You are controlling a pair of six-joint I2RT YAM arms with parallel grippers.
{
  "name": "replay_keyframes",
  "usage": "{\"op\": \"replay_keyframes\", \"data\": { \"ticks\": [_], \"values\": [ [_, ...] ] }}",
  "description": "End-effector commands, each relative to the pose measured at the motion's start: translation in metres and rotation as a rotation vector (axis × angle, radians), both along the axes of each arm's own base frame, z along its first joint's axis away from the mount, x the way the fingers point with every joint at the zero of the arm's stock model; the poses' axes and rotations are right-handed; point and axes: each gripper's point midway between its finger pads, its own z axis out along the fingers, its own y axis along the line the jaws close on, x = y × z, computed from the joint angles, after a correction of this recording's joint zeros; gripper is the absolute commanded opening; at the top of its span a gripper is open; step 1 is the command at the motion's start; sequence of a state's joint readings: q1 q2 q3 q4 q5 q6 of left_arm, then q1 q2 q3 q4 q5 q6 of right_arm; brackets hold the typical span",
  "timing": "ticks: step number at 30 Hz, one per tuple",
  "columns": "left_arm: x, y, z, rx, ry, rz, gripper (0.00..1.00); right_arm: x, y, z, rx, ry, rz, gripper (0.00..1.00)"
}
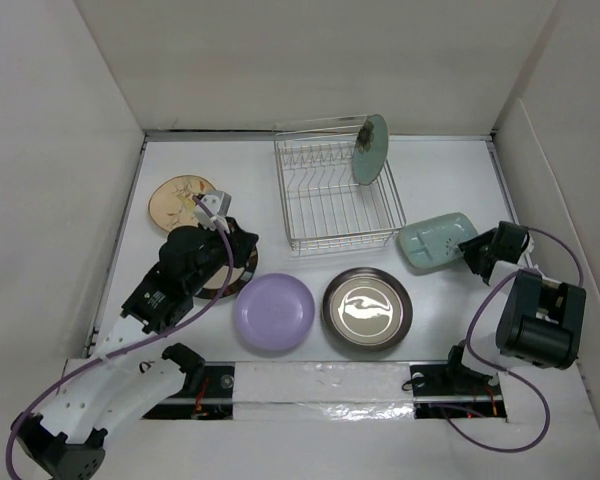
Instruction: Load the plates into the dish rack
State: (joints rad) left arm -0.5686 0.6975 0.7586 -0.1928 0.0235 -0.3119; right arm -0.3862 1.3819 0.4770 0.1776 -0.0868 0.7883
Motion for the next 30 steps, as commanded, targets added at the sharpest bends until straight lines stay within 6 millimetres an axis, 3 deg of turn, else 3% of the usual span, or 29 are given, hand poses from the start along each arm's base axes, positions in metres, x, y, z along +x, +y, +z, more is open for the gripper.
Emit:
{"op": "replay_keyframes", "data": {
  "ticks": [1, 6, 9, 16, 22, 26, 29, 30],
  "values": [
    [0.003, -0.002, 0.018, -0.015, -0.043, -0.001, 0.02, 0.035, -0.006, 0.026, -0.061, -0.072, 0.095, 0.46],
    [0.004, -0.002, 0.014, -0.01, -0.035, 0.0, 0.02, 0.044, -0.006, 0.041, -0.077, -0.082, 0.115, 0.45],
    [0.004, -0.002, 0.016, -0.011, -0.041, 0.002, 0.02, 0.039, -0.001, 0.018, -0.042, -0.044, 0.126, 0.46],
    [0.004, -0.003, 0.016, -0.011, -0.04, -0.001, 0.03, 0.043, 0.015, -0.012, 0.082, -0.041, 0.163, 0.43],
    [0.004, -0.002, 0.017, -0.013, -0.042, -0.001, 0.03, 0.043, 0.014, -0.014, 0.095, -0.036, 0.166, 0.3],
    [0.004, -0.002, 0.017, -0.013, -0.043, 0.0, 0.03, 0.039, 0.019, -0.022, 0.131, -0.044, 0.189, 0.0],
    [0.004, -0.001, 0.015, -0.009, -0.041, 0.003, 0.03, 0.035, 0.015, -0.012, 0.099, -0.08, 0.148, 0.0],
    [0.004, -0.001, 0.015, -0.009, -0.041, 0.004, 0.03, 0.041, 0.011, 0.013, 0.073, -0.154, 0.125, 0.0]
  ]
}}
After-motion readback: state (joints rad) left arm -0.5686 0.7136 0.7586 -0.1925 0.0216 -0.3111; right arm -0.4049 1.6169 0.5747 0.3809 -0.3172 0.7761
